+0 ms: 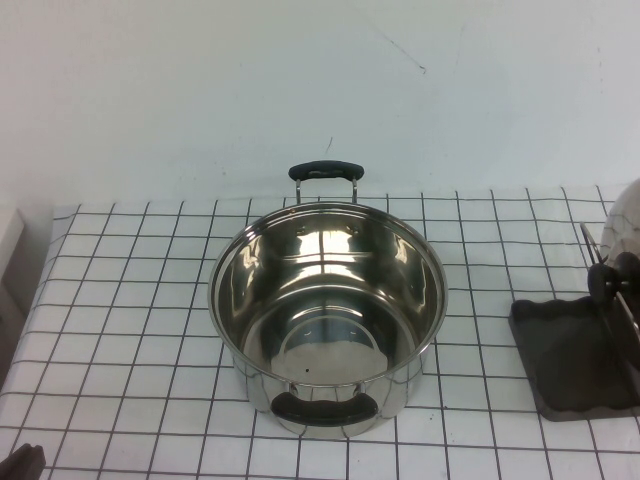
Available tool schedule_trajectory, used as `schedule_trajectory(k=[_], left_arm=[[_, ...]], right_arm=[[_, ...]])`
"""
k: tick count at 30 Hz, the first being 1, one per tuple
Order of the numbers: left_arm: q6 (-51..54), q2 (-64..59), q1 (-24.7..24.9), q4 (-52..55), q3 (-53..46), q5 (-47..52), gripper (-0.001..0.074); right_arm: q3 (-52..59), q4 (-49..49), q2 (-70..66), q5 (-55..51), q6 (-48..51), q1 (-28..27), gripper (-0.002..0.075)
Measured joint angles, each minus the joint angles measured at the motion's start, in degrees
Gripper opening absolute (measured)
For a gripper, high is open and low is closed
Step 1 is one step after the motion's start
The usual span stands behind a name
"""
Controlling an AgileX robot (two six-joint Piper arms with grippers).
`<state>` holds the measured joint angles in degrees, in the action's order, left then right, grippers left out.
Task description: Put pot lid on rack
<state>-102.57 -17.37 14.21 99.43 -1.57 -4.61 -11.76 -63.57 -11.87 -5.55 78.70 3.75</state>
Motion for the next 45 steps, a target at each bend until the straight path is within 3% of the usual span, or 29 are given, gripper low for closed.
schedule_trajectory(k=[2,6,7,10,17,36,45], left_arm=[[0.0,0.0,0.0,0.0,0.0,0.0,-0.0002],[0.0,0.0,0.0,0.0,0.0,0.0,-0.0002],[0.0,0.0,0.0,0.0,0.0,0.0,-0.0002],[0.0,0.0,0.0,0.0,0.0,-0.1,-0.0002],[0.0,0.0,0.0,0.0,0.0,-0.4,-0.0002],[0.3,0.0,0.0,0.0,0.0,-0.4,-0.0002],[0.3,0.0,0.0,0.0,0.0,-0.4,-0.0002]], right_arm=[[2.5,14.2,1.4,-0.3,-14.7,0.0,-0.0001],[7.5,50.0,4.9,-3.9,-55.6,0.0,-0.0001],[9.1,56.9,6.5,-4.6,-61.9,0.0,-0.0001],[12.1,63.9,10.3,-5.3,-70.0,0.0,-0.0001],[13.2,66.8,12.6,-14.3,-73.4,0.0,-0.0002],[13.2,67.4,12.6,-14.9,-78.7,4.0,-0.0002],[13.2,67.8,12.6,-15.0,-79.2,-5.5,-0.0002]])
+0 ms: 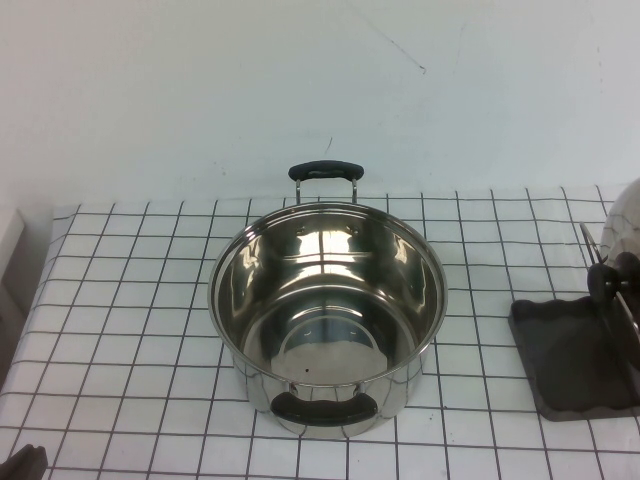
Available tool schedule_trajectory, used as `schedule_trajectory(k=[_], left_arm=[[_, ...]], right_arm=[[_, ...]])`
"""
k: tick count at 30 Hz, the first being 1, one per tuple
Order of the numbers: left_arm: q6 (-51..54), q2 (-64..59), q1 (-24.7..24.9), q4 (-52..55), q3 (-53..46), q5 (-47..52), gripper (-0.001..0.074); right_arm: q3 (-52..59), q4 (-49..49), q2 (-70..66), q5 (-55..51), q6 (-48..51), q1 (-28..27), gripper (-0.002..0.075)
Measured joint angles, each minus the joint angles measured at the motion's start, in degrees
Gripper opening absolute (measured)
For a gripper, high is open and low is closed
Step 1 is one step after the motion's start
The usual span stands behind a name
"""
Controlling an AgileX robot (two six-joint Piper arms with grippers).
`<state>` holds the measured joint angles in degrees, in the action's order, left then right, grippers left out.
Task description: Put pot lid on rack
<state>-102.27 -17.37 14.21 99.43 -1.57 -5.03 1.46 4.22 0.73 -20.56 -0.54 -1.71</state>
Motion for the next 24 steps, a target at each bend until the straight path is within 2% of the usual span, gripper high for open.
schedule_trajectory(k=[4,24], left_arm=[[0.0,0.0,0.0,0.0,0.0,0.0,-0.0002],[-0.3,0.0,0.0,0.0,0.0,-0.1,-0.0002]], right_arm=[[0.0,0.1,0.0,-0.1,0.5,-2.0,-0.0002],[0.0,0.1,0.0,-0.1,-1.3,-1.9,-0.0002]])
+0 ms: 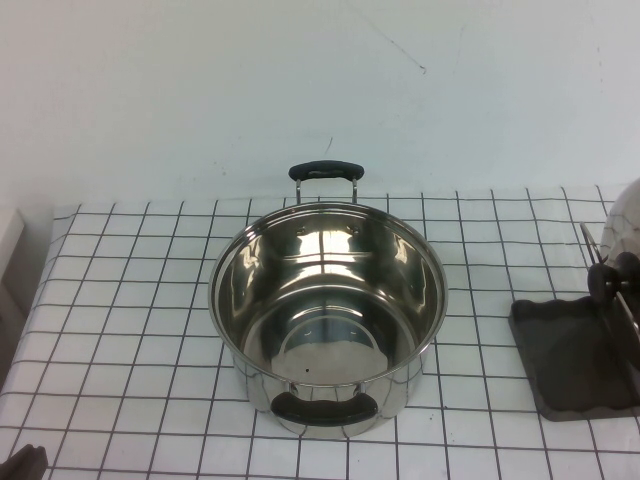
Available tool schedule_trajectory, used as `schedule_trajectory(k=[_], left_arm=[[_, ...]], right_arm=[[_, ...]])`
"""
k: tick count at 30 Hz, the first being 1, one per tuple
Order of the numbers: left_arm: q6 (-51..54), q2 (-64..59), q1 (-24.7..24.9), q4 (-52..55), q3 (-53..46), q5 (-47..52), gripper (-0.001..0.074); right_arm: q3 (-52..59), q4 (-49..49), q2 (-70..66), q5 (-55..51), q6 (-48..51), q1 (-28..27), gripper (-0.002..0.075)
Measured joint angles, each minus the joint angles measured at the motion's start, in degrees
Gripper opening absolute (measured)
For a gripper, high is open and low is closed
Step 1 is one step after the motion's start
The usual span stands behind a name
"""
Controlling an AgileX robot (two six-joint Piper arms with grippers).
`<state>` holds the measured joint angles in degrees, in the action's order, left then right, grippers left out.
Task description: Put pot lid on rack
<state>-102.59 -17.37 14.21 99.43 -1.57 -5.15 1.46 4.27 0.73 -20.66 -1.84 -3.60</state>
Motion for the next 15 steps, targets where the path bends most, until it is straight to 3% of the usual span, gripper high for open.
schedule_trajectory(k=[15], left_arm=[[0.0,0.0,0.0,0.0,0.0,0.0,-0.0002]], right_arm=[[0.0,0.0,0.0,0.0,-0.2,2.9,-0.0002]])
